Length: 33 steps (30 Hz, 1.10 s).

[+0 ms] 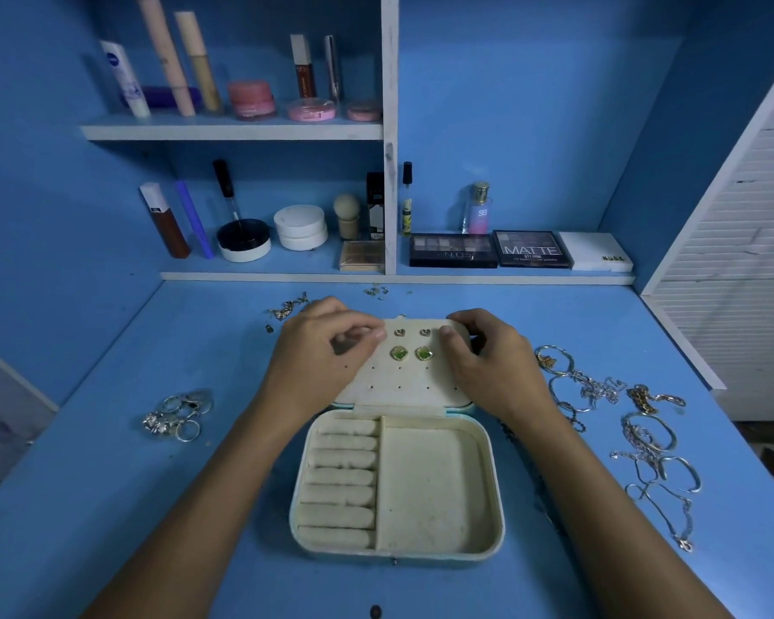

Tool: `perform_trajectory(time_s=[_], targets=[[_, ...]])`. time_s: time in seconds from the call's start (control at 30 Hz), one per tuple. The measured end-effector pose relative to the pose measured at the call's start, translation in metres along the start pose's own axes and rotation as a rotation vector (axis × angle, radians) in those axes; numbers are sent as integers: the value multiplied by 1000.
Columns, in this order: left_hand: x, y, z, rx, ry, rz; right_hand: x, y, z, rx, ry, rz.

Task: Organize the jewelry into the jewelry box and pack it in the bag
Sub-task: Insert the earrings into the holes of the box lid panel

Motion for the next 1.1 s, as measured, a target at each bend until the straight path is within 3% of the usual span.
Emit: perform_trajectory(time_s=[0.1,0.23,0.53,0.73,0.93,1.1], targets=[[7,-4,-21,127,-49,98,1,1,-1,-4,-15,0],[2,-3,-43,303,-18,51,1,2,-2,1,-35,8],[-6,1,-50,357,30,3,0,5,-3,55,15,44],[-6,1,-51,367,40,-4,15,20,-32,390,127,329],[-5,2,-48,353,43,-6,0,41,-55,525,95,89],[-5,2,-49,358,47,-10,-9,51,-55,532,197,0]])
Point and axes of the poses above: each hand's wrist, its own y-axis away from the middle knuckle, its own x-axis out of the back of the hand, z = x × y, the point moved 6 cm from there along -y, towards the middle knuckle, and after that the axes turned 14 degrees about z, right-handed, at the moved point
